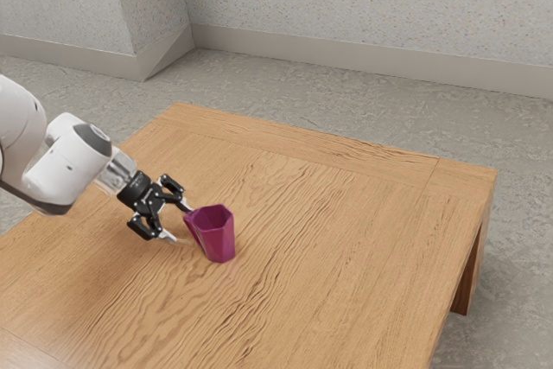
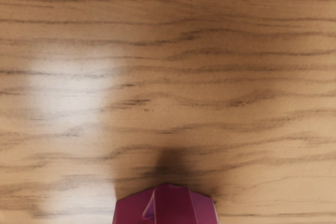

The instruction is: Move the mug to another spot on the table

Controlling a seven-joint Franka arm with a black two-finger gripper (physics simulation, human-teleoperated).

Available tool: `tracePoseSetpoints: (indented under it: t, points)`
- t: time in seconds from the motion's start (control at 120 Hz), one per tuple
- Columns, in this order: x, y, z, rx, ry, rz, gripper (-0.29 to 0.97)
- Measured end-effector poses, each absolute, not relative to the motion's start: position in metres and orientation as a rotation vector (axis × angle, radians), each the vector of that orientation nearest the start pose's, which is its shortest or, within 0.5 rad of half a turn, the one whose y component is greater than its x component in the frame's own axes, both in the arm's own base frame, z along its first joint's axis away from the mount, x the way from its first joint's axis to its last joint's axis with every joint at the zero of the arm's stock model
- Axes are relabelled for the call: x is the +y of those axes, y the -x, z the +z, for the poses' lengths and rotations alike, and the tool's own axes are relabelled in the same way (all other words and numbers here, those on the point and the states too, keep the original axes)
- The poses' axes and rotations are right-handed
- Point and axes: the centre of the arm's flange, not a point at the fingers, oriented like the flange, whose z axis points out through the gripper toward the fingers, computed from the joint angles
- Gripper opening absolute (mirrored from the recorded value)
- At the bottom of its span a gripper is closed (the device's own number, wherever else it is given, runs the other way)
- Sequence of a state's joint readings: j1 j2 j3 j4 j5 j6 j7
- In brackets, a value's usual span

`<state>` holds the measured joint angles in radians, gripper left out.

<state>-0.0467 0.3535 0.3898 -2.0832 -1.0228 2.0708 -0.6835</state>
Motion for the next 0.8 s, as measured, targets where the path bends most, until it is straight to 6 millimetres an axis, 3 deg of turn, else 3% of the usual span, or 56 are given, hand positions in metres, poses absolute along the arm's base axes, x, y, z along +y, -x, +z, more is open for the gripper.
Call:
tracePoseSetpoints:
  t: [0.125,0.267,0.383,0.508,0.658,0.8]
  points:
    - [0.165,-0.537,0.266,1.873,-1.663,-0.458,0.61]
    - [0.171,-0.54,0.311,1.799,-1.938,-0.357,0.63]
    - [0.147,-0.546,0.354,1.645,-2.312,-0.239,0.64]
    - [0.11,-0.554,0.412,1.37,-2.683,-0.079,0.65]
    - [0.073,-0.585,0.507,1.056,-2.901,0.114,0.65]
    - [0.026,-0.595,0.583,0.786,-3.032,0.221,0.66]
